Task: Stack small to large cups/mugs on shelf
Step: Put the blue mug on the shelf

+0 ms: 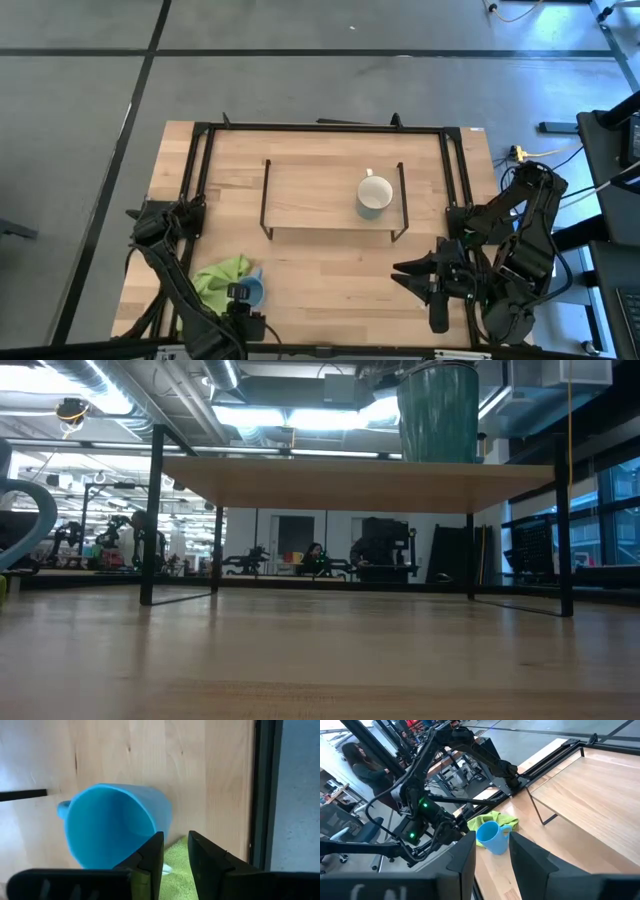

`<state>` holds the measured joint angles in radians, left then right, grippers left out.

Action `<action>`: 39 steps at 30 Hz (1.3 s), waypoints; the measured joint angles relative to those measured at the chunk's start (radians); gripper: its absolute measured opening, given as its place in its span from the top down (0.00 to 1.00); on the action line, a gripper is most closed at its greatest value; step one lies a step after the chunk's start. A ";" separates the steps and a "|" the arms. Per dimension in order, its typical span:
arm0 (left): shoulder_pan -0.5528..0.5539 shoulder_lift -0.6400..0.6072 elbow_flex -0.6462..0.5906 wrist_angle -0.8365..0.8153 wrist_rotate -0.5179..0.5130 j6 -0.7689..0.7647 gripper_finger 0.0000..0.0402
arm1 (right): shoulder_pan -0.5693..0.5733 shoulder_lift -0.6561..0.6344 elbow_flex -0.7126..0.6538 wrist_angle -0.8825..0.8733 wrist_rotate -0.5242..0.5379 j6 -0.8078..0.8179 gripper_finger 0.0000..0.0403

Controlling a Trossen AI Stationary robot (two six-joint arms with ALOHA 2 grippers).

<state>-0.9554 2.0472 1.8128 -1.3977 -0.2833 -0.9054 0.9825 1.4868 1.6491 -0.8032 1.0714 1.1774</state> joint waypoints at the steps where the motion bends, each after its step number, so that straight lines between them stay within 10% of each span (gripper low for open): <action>1: 0.001 0.000 -0.009 0.006 0.004 0.000 0.79 | 0.000 0.000 0.000 0.000 0.000 0.000 0.70; 39: 0.020 0.001 0.031 -0.067 -0.003 -0.036 0.79 | 0.000 -0.001 0.000 -0.074 -0.003 0.080 0.70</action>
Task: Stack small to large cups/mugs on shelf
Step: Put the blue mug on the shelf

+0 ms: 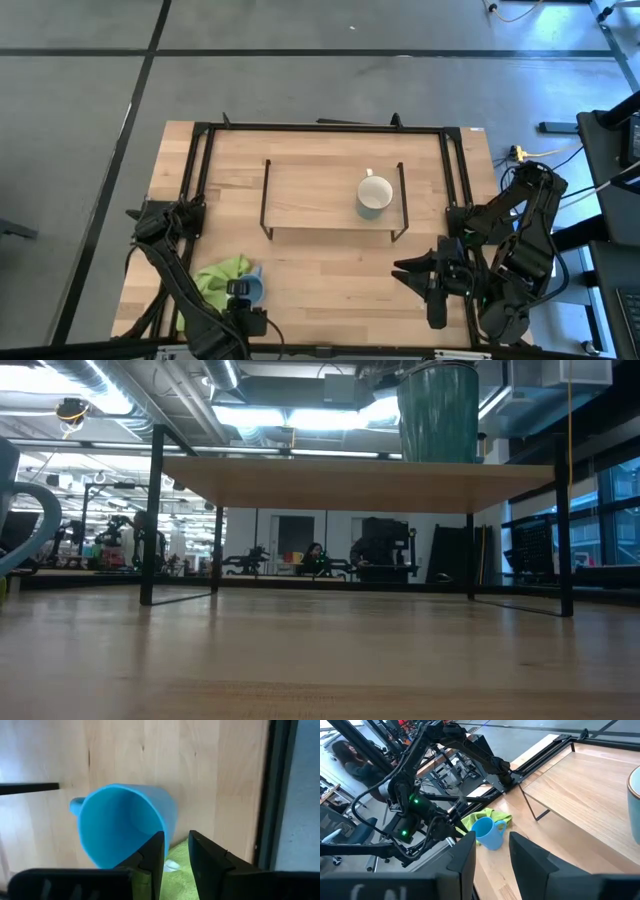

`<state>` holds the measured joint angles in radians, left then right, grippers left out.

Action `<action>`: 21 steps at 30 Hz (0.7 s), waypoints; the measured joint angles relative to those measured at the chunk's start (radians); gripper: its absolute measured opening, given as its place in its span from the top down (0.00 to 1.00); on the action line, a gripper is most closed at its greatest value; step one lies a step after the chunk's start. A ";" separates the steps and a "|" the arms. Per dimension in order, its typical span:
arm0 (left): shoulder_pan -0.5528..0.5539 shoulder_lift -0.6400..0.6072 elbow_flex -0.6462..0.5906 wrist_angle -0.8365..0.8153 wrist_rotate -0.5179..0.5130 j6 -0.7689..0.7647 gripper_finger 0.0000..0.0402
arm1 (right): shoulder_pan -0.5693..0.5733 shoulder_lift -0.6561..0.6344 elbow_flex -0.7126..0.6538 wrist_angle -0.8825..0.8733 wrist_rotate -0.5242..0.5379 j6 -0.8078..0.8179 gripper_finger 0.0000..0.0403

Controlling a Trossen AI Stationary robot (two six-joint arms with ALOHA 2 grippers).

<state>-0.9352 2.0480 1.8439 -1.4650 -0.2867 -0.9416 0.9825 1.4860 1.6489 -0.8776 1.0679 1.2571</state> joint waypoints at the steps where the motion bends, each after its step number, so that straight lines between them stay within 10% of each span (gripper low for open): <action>1: 0.000 0.000 -0.010 -0.006 0.001 -0.006 0.79 | 0.000 0.000 0.000 0.000 0.000 0.000 0.70; 21: -0.003 0.000 -0.113 0.081 0.016 -0.020 0.79 | 0.001 0.000 0.000 0.004 0.000 0.024 0.70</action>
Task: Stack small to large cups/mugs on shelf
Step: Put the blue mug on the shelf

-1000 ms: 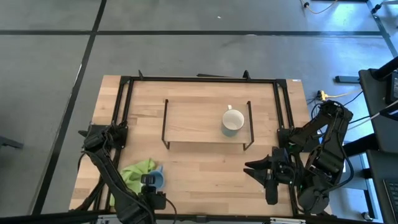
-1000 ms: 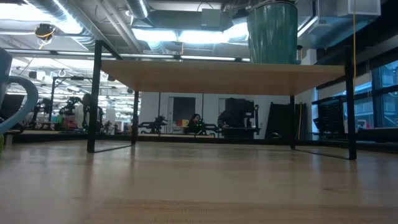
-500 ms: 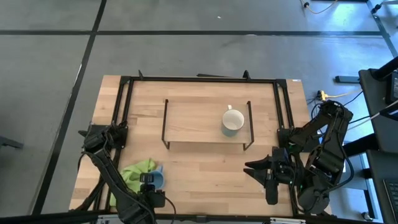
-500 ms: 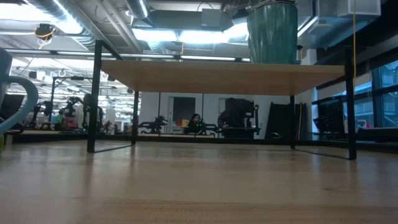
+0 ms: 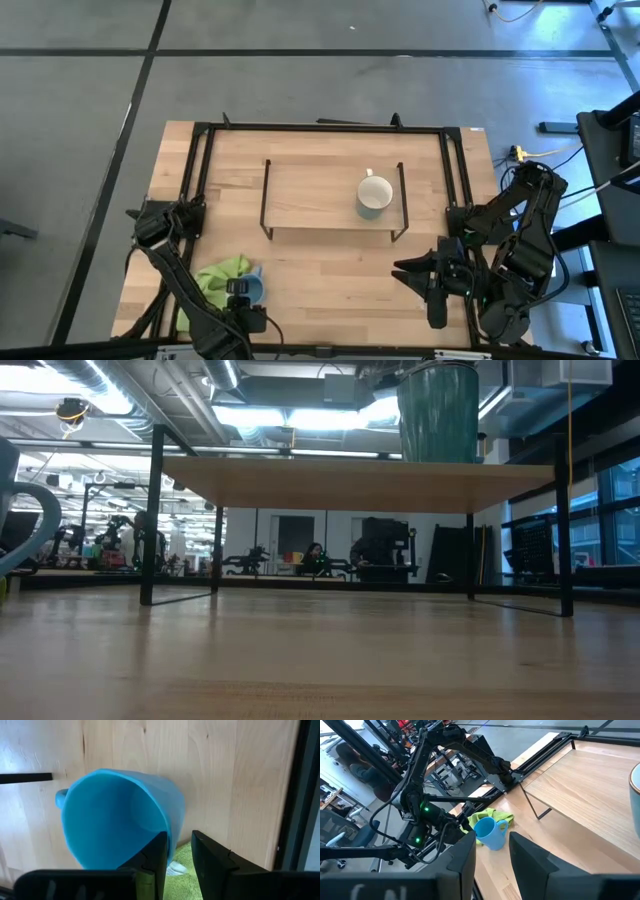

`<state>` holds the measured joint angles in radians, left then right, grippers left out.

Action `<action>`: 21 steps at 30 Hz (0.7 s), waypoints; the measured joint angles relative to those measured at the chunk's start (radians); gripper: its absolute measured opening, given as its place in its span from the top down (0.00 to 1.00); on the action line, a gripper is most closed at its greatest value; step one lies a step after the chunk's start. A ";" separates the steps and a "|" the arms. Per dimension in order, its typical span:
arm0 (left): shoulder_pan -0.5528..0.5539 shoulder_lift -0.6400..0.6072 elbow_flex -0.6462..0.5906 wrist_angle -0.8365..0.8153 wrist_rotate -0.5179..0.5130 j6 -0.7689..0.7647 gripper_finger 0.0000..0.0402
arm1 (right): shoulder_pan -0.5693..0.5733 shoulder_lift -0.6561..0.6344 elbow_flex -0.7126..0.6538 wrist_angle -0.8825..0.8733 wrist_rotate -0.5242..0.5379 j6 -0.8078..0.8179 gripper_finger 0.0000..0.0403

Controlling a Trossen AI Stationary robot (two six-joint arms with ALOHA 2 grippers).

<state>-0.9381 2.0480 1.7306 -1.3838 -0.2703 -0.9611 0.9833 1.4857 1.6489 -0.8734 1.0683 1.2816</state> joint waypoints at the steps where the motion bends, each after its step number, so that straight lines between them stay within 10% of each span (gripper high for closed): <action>1: 0.000 0.000 0.000 0.000 0.000 0.001 0.79 | 0.000 0.000 0.000 0.000 0.000 0.000 0.70; 21: 0.044 -0.001 0.000 0.033 -0.021 -0.058 0.96 | 0.002 0.000 0.000 0.000 0.001 0.000 0.70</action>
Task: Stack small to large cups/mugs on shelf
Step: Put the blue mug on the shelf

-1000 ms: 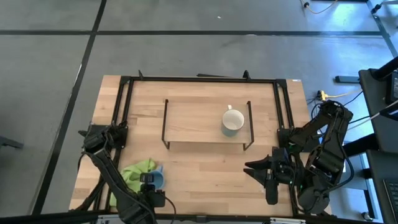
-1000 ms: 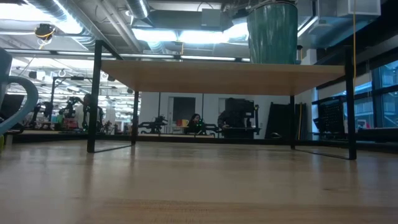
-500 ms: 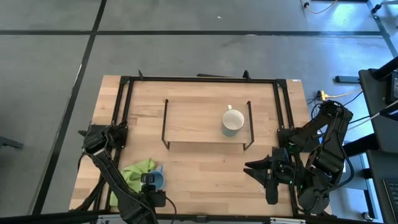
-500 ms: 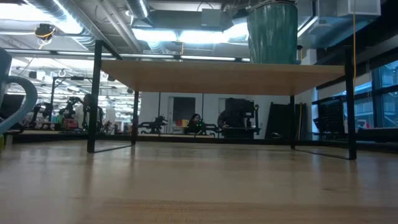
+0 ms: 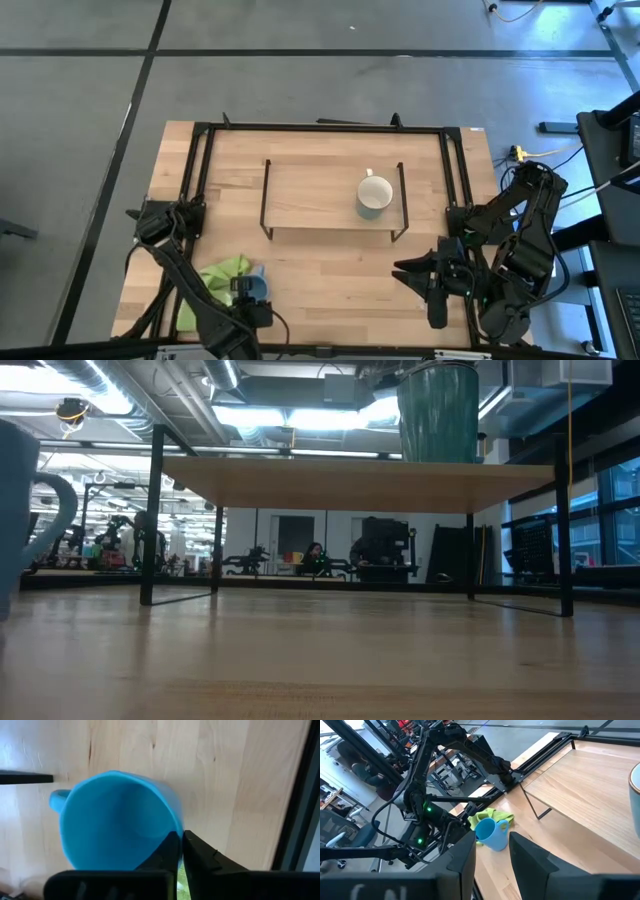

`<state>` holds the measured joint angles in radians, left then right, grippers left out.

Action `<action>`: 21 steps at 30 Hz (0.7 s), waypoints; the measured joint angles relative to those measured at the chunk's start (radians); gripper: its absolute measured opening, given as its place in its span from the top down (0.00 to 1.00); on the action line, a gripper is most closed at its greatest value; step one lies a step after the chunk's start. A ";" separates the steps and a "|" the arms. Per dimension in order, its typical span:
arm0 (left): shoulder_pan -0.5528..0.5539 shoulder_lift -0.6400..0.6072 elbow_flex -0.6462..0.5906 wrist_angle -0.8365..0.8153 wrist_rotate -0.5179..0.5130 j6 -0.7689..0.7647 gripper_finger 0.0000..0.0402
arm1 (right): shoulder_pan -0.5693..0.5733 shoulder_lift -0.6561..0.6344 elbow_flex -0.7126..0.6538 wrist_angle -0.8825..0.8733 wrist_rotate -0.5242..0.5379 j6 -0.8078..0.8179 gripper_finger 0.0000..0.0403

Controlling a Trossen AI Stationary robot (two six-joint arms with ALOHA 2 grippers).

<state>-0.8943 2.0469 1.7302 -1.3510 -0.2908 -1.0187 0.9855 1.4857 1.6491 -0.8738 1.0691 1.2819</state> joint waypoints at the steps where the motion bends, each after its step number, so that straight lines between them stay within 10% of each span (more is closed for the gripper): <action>1: 0.003 0.000 0.000 0.000 0.000 0.000 0.96 | 0.000 0.000 0.000 0.000 0.000 0.000 0.70; 21: 0.054 -0.001 0.000 0.029 0.013 -0.042 0.97 | 0.000 0.000 0.000 -0.015 -0.016 0.000 0.70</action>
<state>-0.8406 2.0460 1.7302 -1.3224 -0.2783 -1.0602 0.9855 1.4857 1.6493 -0.8886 1.0528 1.2816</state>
